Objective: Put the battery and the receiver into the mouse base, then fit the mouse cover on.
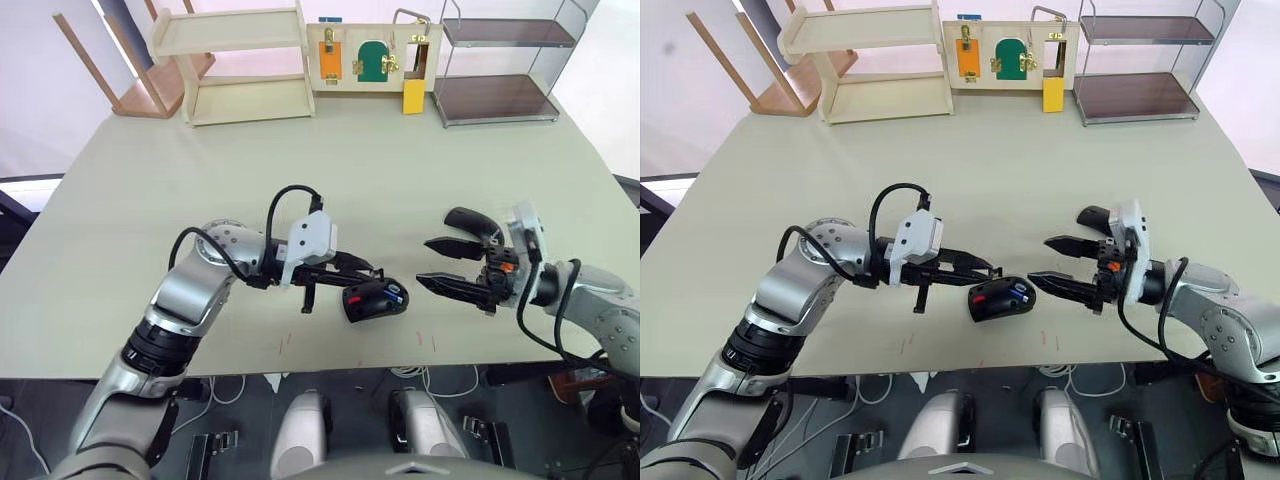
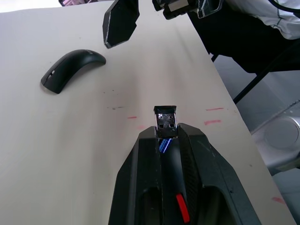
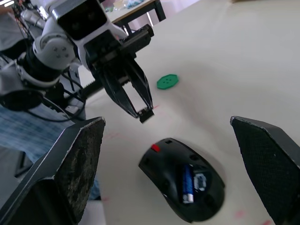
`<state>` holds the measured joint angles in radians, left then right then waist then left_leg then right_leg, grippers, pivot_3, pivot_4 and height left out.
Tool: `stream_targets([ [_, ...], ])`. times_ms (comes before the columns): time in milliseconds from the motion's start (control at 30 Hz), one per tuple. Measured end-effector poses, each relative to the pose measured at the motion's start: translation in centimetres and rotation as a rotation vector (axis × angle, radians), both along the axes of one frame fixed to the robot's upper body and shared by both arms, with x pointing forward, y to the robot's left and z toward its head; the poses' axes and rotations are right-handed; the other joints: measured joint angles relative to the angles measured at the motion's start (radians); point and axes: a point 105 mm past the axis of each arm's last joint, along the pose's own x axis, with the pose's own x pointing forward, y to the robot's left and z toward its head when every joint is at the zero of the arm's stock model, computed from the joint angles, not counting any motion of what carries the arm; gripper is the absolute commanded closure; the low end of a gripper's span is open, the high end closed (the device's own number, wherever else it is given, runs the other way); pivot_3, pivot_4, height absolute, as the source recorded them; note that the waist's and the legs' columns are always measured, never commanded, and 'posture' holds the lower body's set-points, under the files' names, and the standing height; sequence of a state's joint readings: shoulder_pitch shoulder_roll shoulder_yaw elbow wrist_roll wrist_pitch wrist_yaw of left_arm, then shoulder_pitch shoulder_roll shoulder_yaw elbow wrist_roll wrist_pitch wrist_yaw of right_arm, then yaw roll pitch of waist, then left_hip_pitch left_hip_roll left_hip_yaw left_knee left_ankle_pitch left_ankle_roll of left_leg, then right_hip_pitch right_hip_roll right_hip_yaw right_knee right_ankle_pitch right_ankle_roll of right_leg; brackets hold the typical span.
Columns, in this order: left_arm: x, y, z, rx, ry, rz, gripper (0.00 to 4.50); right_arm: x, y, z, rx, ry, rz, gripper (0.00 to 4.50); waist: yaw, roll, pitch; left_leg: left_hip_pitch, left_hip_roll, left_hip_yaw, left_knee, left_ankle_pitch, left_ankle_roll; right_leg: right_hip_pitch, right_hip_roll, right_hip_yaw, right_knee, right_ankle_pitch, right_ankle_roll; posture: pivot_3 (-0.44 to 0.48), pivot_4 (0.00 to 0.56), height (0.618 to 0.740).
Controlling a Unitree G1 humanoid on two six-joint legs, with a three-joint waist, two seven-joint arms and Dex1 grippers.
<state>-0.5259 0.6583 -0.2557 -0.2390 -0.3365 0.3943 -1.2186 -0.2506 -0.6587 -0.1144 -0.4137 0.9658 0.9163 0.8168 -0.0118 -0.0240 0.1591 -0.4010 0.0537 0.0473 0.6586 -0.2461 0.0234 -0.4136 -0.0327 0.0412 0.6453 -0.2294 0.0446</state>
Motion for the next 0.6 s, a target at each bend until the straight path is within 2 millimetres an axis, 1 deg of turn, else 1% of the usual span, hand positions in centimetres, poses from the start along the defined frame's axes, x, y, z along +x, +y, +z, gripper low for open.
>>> stream_targets([
  [167, 0.1, -0.2, 0.3, 0.004, -0.049, -0.012, 4.43, -0.2, 0.7, -0.4, 0.005, 0.231, 0.011, 0.0, 0.0, 0.0, 0.0, 0.0, 0.0, 0.0, 0.0, 0.0, 0.0, 0.0, 0.0, 0.0, -0.001, 0.001, -0.001, 0.0, 0.15, 0.74],
  [300, 0.0, -0.6, -0.1, 0.014, -0.045, -0.031, 4.43, -0.2, 1.1, -0.6, 0.004, 0.427, 0.032, 0.0, -0.001, 0.0, 0.0, -0.001, 0.0, 0.0, 0.0, 0.0, 0.0, 0.0, 0.0, 0.0, -0.001, 0.001, -0.001, 0.0, 0.15, 0.74],
  [433, 0.0, -0.6, -0.1, 0.019, -0.047, -0.034, 4.43, -0.4, 1.2, -1.2, 0.009, 0.558, 0.044, 0.0, -0.002, -0.001, 0.0, -0.001, 0.0, 0.0, 0.0, 0.0, 0.0, 0.0, 0.0, 0.0, -0.001, 0.001, -0.001, 0.0, 0.15, 0.74],
  [467, 0.0, -0.6, -0.2, 0.02, -0.048, -0.034, 4.43, -0.8, 1.3, -1.6, 0.017, 0.647, 0.056, 0.0, -0.001, -0.001, 0.0, -0.002, 0.0, -0.001, 0.0, 0.0, 0.0, 0.0, 0.0, -0.001, -0.002, 0.001, -0.001, 0.0, 0.15, 0.74],
  [500, 0.0, -0.6, -0.2, 0.02, -0.048, -0.034, 4.43, -0.9, 1.3, -1.7, 0.02, 0.663, 0.06, 0.0, -0.002, -0.001, 0.001, -0.002, 0.0, -0.001, 0.0, 0.0, 0.001, 0.0, 0.0, -0.001, -0.002, 0.001, -0.001, 0.0, 0.15, 0.74],
  [533, 0.0, -0.6, -0.2, 0.02, -0.048, -0.035, 4.43, -1.1, 1.7, -1.9, 0.035, 0.726, 0.07, 0.0, -0.003, -0.001, 0.001, -0.003, 0.0, -0.001, 0.0, -0.001, 0.001, 0.0, 0.0, 0.0, -0.003, 0.002, 0.002, 0.0, 0.15, 0.74],
  [567, 0.0, -0.7, -0.1, 0.02, -0.05, -0.036, 4.43, -1.0, 2.0, -1.9, 0.033, 0.737, 0.069, 0.0, -0.004, -0.001, 0.001, -0.003, 0.0, 0.0, 0.0, -0.001, 0.001, -0.001, 0.0, 0.0, -0.003, 0.002, 0.002, 0.0, 0.15, 0.74],
  [600, 0.0, -0.7, -0.1, 0.02, -0.051, -0.037, 4.43, -0.7, 2.2, -1.9, 0.035, 0.734, 0.062, 0.4, -0.005, -0.001, 0.001, -0.002, 0.0, -0.001, 0.0, -0.001, 0.001, -0.001, 0.0, 0.0, -0.003, 0.002, 0.003, 0.0, 0.15, 0.74],
])
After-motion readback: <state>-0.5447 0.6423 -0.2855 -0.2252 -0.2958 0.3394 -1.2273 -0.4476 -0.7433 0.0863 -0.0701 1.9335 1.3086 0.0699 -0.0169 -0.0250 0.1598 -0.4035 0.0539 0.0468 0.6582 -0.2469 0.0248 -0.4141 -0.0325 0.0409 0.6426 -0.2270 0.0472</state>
